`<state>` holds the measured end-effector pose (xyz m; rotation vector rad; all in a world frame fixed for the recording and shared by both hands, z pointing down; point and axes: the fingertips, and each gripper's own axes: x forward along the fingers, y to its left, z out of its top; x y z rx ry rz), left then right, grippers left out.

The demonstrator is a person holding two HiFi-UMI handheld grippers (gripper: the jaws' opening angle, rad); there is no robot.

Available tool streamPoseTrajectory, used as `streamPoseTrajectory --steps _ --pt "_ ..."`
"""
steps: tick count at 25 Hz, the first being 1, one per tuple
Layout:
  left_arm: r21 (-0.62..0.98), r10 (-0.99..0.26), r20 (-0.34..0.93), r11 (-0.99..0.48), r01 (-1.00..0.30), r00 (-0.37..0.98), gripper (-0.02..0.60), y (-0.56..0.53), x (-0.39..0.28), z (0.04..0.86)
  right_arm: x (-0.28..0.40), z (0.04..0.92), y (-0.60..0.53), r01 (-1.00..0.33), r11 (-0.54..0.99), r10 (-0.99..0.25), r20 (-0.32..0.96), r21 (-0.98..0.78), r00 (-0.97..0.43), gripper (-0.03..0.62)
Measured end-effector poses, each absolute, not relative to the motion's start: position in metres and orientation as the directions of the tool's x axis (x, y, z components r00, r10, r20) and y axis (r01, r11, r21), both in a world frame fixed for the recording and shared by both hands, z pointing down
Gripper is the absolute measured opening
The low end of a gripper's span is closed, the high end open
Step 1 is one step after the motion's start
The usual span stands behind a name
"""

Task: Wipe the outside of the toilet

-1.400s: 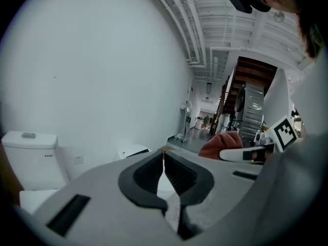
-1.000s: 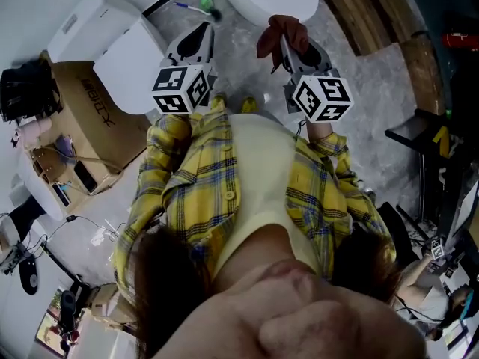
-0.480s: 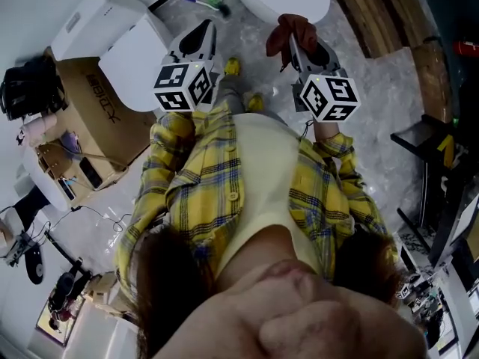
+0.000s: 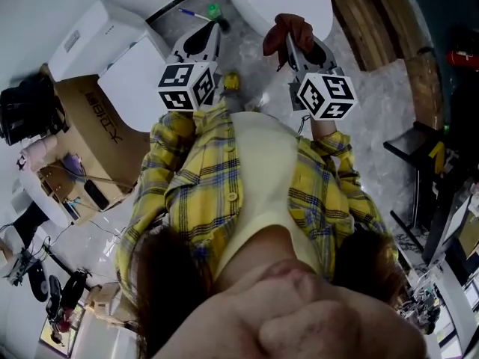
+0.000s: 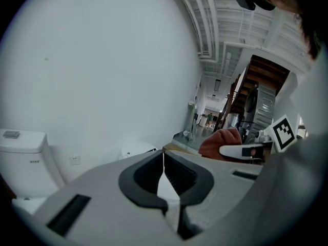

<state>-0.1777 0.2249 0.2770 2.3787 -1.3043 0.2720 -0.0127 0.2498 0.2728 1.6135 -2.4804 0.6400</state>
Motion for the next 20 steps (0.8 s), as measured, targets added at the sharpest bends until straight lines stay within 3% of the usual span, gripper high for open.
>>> streamPoseTrajectory --steps 20 --pt "0.294 -0.736 0.405 -0.456 -0.84 0.542 0.012 0.142 -0.23 0.313 -0.055 0.294 0.148 -0.912 0.329 -0.834 0.379 -0.243 -0.402 0.086"
